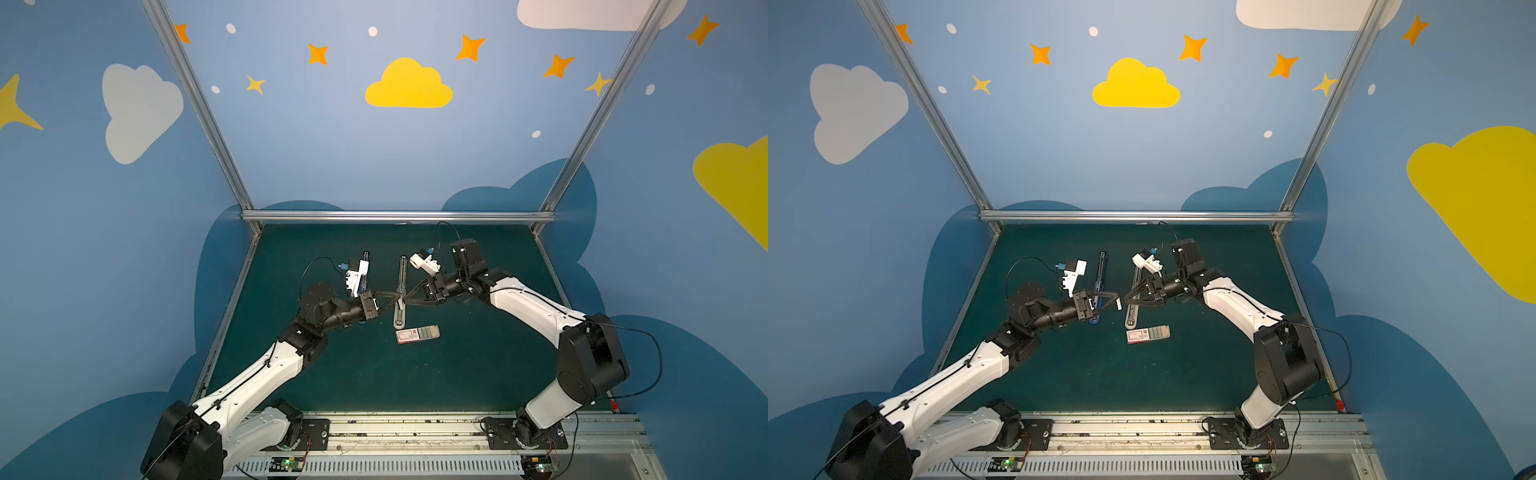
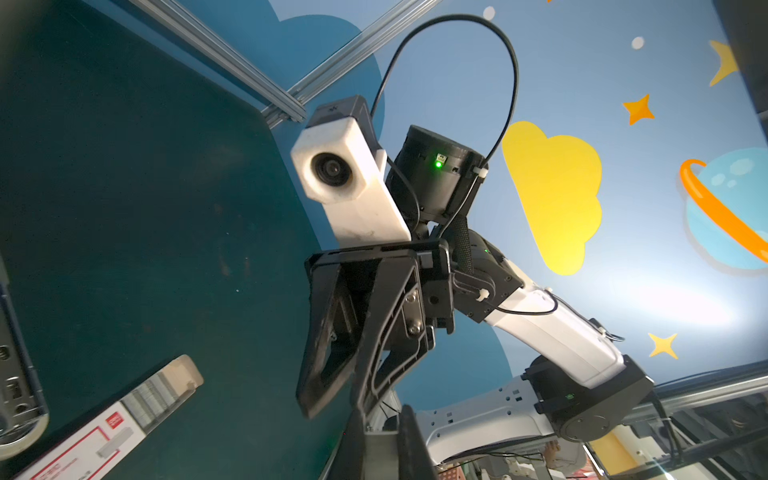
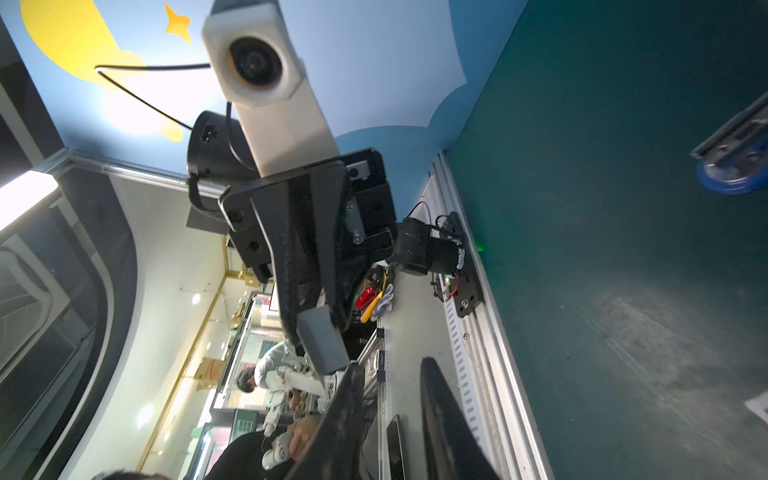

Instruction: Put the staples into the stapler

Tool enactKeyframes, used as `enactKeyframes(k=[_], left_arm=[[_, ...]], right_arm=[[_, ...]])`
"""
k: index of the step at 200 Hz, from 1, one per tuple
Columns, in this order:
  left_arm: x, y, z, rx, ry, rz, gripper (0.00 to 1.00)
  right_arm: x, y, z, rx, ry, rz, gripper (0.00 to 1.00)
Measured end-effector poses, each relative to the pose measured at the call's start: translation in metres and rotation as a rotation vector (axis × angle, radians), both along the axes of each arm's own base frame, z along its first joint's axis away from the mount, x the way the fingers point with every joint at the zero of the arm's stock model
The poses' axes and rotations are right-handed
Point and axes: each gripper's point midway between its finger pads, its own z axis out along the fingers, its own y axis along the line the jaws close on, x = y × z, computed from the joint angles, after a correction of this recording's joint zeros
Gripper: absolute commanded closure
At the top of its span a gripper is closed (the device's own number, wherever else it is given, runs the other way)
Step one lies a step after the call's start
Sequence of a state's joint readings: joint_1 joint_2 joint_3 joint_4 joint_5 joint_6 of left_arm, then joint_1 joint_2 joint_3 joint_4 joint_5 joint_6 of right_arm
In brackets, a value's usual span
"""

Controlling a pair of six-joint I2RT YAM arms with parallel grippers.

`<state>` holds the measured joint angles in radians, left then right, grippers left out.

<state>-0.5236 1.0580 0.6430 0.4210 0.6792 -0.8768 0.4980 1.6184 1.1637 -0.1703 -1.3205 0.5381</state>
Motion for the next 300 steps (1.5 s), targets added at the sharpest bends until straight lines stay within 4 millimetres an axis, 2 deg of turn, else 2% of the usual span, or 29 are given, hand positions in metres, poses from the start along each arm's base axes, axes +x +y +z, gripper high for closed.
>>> enactKeyframes(k=[38,79,122,147,176,220,270,300], left_arm=[[0.013,0.011,-0.010,0.112,0.015,0.083,0.88],[0.029,0.030,-0.026,0.299,0.014,0.202,0.86],[0.058,0.058,-0.065,0.567,0.054,0.338,0.86],[0.079,0.072,-0.094,0.720,0.098,0.390,0.84],[0.104,0.083,-0.120,0.872,0.138,0.431,0.85],[0.144,0.084,-0.142,1.020,0.134,0.451,0.85],[0.186,0.080,-0.173,1.145,0.128,0.446,0.86],[0.202,0.082,-0.186,1.191,0.136,0.449,0.86]], right_arm=[[0.019,-0.016,-0.013,-0.070,0.002,-0.112,0.73],[0.029,-0.026,-0.051,-0.261,-0.036,-0.223,0.70],[0.026,-0.019,-0.084,-0.457,-0.167,-0.265,0.67],[0.027,-0.009,-0.083,-0.494,-0.246,-0.273,0.68],[0.041,-0.001,-0.077,-0.500,-0.316,-0.311,0.67],[0.050,0.007,-0.087,-0.519,-0.346,-0.336,0.60],[0.054,0.014,-0.091,-0.513,-0.344,-0.349,0.60],[0.055,0.015,-0.093,-0.516,-0.335,-0.352,0.61]])
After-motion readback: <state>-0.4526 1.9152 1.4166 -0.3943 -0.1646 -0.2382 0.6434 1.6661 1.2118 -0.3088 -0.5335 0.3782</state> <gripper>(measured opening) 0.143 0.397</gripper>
